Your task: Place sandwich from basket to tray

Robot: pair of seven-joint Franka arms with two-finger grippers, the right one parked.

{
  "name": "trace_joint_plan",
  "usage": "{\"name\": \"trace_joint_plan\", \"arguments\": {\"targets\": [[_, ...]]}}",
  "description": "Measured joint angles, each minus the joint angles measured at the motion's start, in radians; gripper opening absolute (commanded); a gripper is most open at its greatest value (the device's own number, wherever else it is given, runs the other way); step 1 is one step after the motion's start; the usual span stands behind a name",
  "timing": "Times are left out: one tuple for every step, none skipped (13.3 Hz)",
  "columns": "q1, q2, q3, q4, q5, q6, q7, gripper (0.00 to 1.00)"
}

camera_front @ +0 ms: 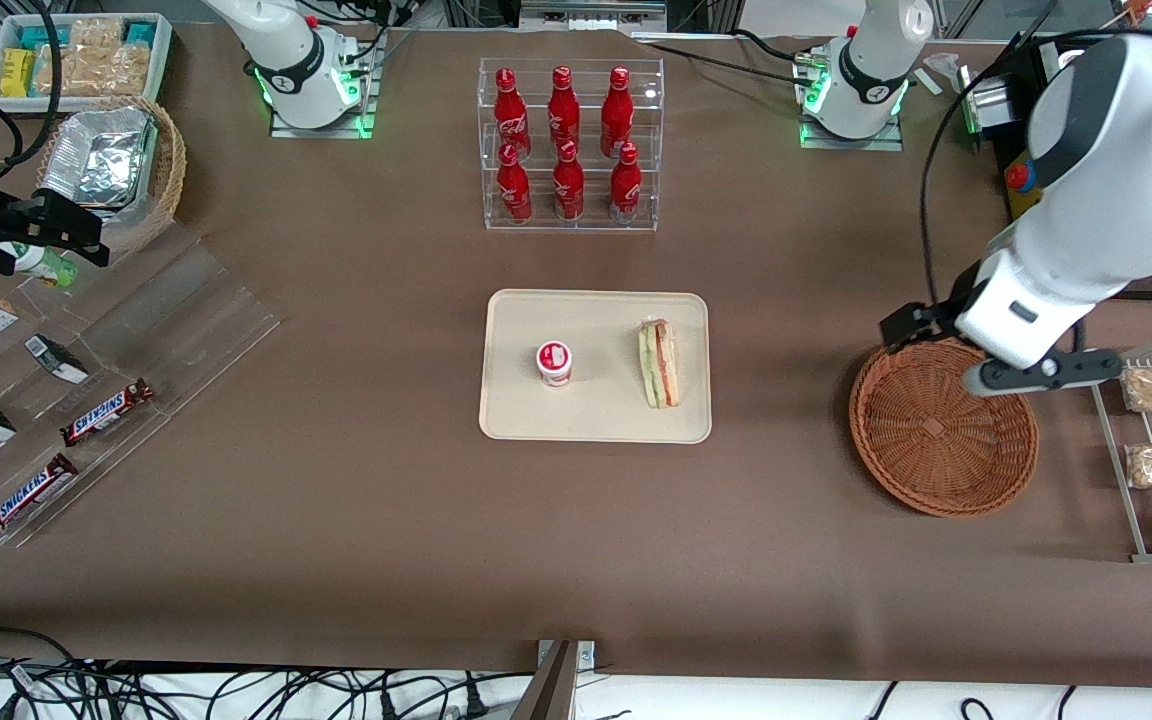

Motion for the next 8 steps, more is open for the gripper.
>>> {"name": "trace_joint_plan", "arguments": {"targets": [[-0.001, -0.028, 0.018, -0.006, -0.001, -0.023, 0.033, 1.00], [-0.001, -0.053, 0.030, -0.012, -0.001, -0.047, 0.058, 1.00], [-0.001, -0.076, 0.040, -0.017, -0.002, -0.068, 0.084, 1.00], [-0.001, -0.094, 0.048, -0.020, -0.002, -0.079, 0.114, 1.00], [0.001, -0.107, 0.054, -0.022, -0.002, -0.086, 0.148, 1.00], [0.002, -0.118, 0.058, -0.022, -0.002, -0.100, 0.171, 1.00], [0.004, -0.126, 0.062, -0.023, -0.010, -0.113, 0.187, 1.00], [0.008, -0.132, 0.066, -0.023, -0.030, -0.119, 0.200, 1.00]]}}
